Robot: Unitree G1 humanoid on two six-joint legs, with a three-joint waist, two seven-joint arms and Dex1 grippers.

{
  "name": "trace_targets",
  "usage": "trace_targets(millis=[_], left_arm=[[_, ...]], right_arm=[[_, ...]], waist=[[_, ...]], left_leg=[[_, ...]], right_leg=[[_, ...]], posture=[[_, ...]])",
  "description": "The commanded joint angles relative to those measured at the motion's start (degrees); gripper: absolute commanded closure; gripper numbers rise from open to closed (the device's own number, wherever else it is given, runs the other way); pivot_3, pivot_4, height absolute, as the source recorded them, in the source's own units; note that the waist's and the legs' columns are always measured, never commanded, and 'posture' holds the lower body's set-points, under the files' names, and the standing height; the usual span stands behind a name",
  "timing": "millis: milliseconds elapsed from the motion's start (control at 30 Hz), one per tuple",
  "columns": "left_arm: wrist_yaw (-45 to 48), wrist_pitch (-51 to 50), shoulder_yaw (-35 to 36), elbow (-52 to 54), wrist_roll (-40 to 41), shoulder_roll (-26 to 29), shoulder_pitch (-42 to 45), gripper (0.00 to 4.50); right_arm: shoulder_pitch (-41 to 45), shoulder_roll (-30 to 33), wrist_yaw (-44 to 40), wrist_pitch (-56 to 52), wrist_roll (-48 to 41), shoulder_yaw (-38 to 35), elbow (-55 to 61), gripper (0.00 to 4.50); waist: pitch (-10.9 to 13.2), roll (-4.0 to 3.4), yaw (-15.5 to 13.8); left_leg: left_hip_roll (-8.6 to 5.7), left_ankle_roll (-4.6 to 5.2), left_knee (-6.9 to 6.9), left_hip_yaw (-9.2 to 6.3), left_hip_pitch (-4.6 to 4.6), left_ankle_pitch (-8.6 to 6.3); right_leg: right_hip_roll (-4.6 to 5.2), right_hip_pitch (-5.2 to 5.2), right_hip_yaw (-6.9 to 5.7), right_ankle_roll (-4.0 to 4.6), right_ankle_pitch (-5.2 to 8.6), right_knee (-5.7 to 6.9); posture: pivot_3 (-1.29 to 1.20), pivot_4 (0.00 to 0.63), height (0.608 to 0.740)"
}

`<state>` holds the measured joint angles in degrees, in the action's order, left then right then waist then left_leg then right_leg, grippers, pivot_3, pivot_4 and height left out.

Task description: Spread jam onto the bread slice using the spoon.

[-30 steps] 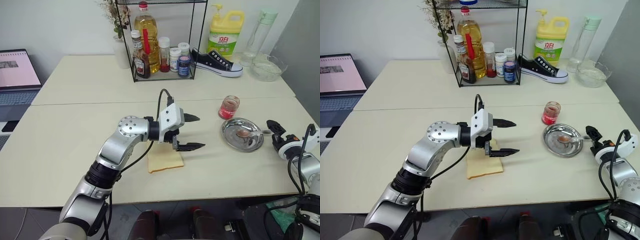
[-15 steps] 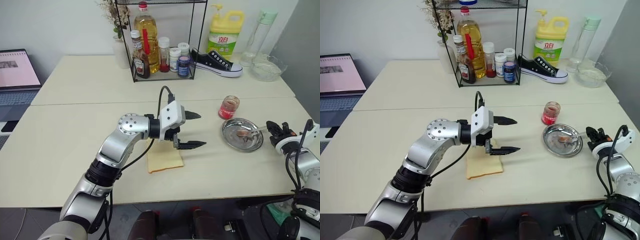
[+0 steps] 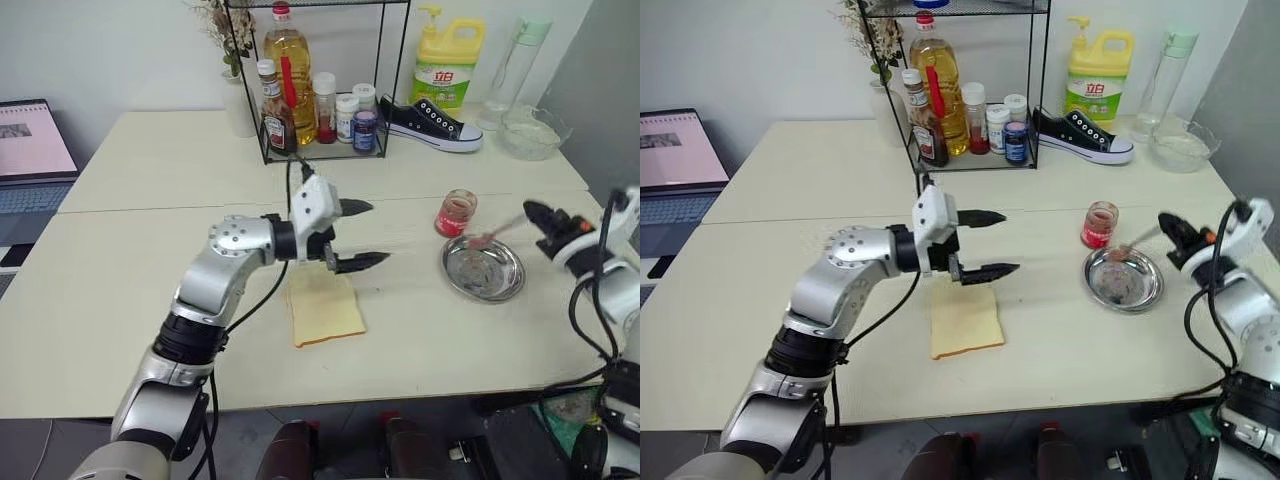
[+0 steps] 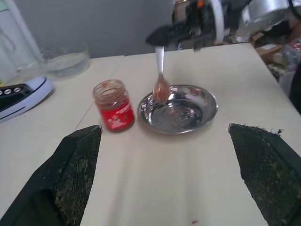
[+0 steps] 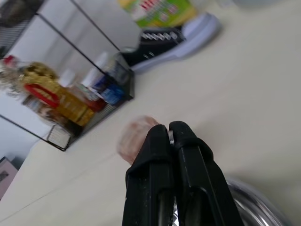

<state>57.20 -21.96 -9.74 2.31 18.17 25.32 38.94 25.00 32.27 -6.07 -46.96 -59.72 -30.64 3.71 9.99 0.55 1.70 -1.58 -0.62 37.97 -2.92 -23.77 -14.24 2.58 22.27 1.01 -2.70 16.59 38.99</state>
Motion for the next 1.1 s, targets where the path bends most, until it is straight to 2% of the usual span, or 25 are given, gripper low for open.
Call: trace_targets(millis=[33, 200, 300, 467, 733, 1100], left_arm=[[0.8, -0.8, 2.5, -1.1, 1.6, 1.0, 2.5, 0.00], [1.2, 1.6, 2.3, -5.9, -0.4, 1.0, 4.9, 0.00], [0.6, 2.1, 1.9, -6.7, -0.6, -0.4, 6.2, 0.00], [0.0, 2.1, 1.8, -5.5, -1.0, -0.8, 5.7, 0.00], [-0.6, 1.0, 1.7, -2.7, -0.8, -0.1, 4.2, 0.00], [-0.4, 0.4, 1.2, -1.6, -0.6, -0.6, 4.3, 0.00]], right_arm=[[3.6, 3.6, -2.5, 0.8, 3.4, 3.4, 4.5, 4.48], [9.1, 6.7, -6.3, 4.7, 11.8, 9.1, 2.2, 4.48], [15.3, 7.5, -10.2, 10.3, 20.4, 15.5, -4.1, 4.48], [20.0, 7.3, -15.4, 19.1, 30.6, 20.4, -13.9, 4.48], [21.3, 5.2, -20.4, 24.5, 37.5, 23.0, -20.4, 4.48], [20.1, 1.4, -22.6, 31.0, 46.1, 26.4, -26.2, 4.48]], waist=[[0.0, 0.01, 0.0], [0.0, 0.02, -0.4], [0.0, 0.02, -0.2], [0.0, 0.02, -0.1], [0.0, 0.03, -0.1], [0.0, 0.03, -0.1]], left_leg=[[0.00, 0.00, 0.00, 0.00, -0.01, 0.00], [-0.08, 0.00, 0.05, -0.02, -0.05, 0.00], [-0.08, 0.00, 0.04, 0.02, -0.05, 0.00], [-0.03, -0.01, -0.01, 0.01, -0.05, 0.00], [-0.04, -0.01, 0.01, 0.01, -0.08, 0.01], [-0.05, -0.03, 0.02, 0.02, -0.08, 0.02]], right_leg=[[0.00, 0.00, 0.00, 0.00, 0.00, -0.01], [0.05, -0.02, -0.03, 0.00, 0.00, -0.03], [0.05, 0.02, 0.00, 0.00, 0.00, -0.02], [0.04, 0.05, -0.02, 0.00, 0.00, -0.04], [0.07, 0.06, -0.01, 0.00, 0.00, -0.03], [0.07, 0.06, 0.00, 0.00, 0.00, -0.02]], posture=[[0.00, 0.150, 0.740], [0.00, 0.150, 0.740], [0.00, 0.150, 0.740], [0.00, 0.150, 0.740], [0.00, 0.150, 0.740], [0.00, 0.150, 0.740]])
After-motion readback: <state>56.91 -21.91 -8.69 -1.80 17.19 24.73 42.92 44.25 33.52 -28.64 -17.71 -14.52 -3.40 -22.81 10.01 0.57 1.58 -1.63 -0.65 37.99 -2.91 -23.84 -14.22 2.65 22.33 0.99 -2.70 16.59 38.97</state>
